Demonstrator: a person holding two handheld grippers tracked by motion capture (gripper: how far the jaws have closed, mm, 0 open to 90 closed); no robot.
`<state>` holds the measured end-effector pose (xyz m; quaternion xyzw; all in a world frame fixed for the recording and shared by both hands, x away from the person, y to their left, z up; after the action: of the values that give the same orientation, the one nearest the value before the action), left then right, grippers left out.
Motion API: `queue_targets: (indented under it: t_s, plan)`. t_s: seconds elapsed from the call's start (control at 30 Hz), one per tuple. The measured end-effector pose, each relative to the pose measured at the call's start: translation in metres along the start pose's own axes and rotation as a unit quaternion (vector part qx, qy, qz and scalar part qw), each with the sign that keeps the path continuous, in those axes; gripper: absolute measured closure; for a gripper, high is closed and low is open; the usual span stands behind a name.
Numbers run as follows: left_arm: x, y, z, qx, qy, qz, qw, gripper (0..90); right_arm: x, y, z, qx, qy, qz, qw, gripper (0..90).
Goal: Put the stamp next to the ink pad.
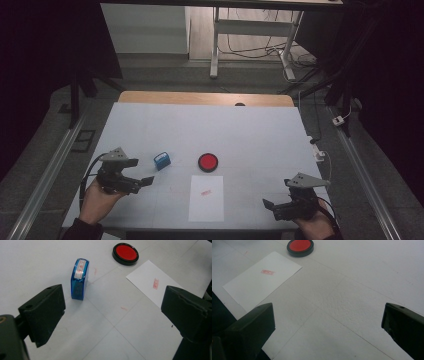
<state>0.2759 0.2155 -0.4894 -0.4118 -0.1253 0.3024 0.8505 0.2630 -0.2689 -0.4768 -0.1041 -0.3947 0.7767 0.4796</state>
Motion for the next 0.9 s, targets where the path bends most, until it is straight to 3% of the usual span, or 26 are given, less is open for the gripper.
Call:
queue_targets:
  t_s: [0.53,0.9]
  plan:
    - [-0.018,0.024,0.030,-0.012,-0.007,0.016,0.9998,2.9,-0.001,0.000,0.001,0.000,0.000,-0.007,1.0000,0.0]
    - [-0.024,0.044,0.052,-0.020,-0.031,0.029,0.9989,0.1,-0.002,0.000,0.000,0.001,-0.001,-0.008,1.0000,0.0]
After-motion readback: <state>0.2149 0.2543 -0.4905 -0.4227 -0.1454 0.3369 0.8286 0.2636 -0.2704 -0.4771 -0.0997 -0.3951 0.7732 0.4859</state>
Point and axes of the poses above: each handheld gripper's, and its own axes: z roughly backward along the jaws, y roughly out of its underside, x roughly to its left, the point moved 3 cm from there along -z, roughly forward along the jaws, and after that the axes turned 15 degrees about -z, right-handed, at the moved point
